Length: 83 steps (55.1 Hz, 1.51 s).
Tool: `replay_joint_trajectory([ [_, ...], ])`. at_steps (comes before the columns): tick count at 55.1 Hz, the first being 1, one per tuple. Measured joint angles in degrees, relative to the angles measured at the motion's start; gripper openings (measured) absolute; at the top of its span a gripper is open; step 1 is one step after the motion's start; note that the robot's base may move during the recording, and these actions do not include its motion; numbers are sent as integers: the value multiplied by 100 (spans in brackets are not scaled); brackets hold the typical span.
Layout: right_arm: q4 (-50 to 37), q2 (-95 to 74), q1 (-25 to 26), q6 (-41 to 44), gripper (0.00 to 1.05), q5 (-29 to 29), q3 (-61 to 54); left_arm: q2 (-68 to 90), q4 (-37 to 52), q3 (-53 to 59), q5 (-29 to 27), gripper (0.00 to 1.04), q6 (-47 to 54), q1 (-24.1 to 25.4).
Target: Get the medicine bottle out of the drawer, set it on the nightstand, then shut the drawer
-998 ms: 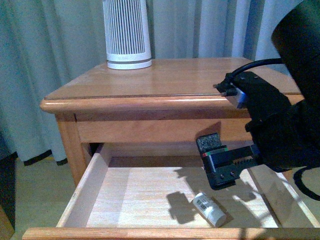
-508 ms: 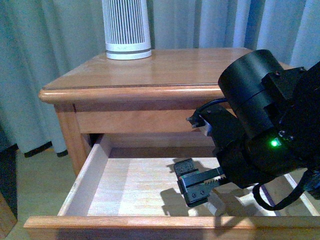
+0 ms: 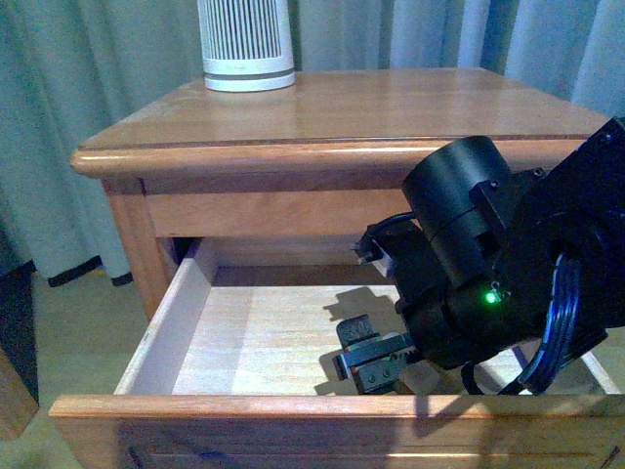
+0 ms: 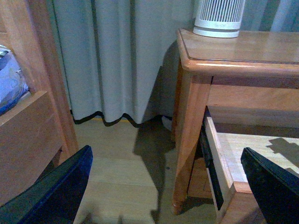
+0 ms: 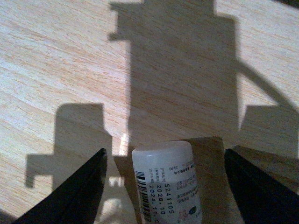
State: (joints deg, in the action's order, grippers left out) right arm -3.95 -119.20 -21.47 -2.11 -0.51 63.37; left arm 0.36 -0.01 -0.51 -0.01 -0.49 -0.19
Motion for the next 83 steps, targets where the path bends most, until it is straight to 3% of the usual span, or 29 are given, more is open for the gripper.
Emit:
replay_joint_trajectory([
  [13,-129,-44,37,-4,40,114,-17,0,0,0,0,98,0,0],
  [19,-208,24,39,-2,31,175,-111,0,0,0,0,98,-2,0],
  [37,-157,1110,44,-39,29,529,-348,0,0,0,0,98,-2,0],
  [55,597,2592,-13,-133,29,1091,-59,0,0,0,0,98,-2,0],
  [70,387,2677,74,50,29,745,1292,0,0,0,0,98,-2,0],
  [83,857,1213,426,315,29,111,2809,0,0,0,0,98,0,0],
])
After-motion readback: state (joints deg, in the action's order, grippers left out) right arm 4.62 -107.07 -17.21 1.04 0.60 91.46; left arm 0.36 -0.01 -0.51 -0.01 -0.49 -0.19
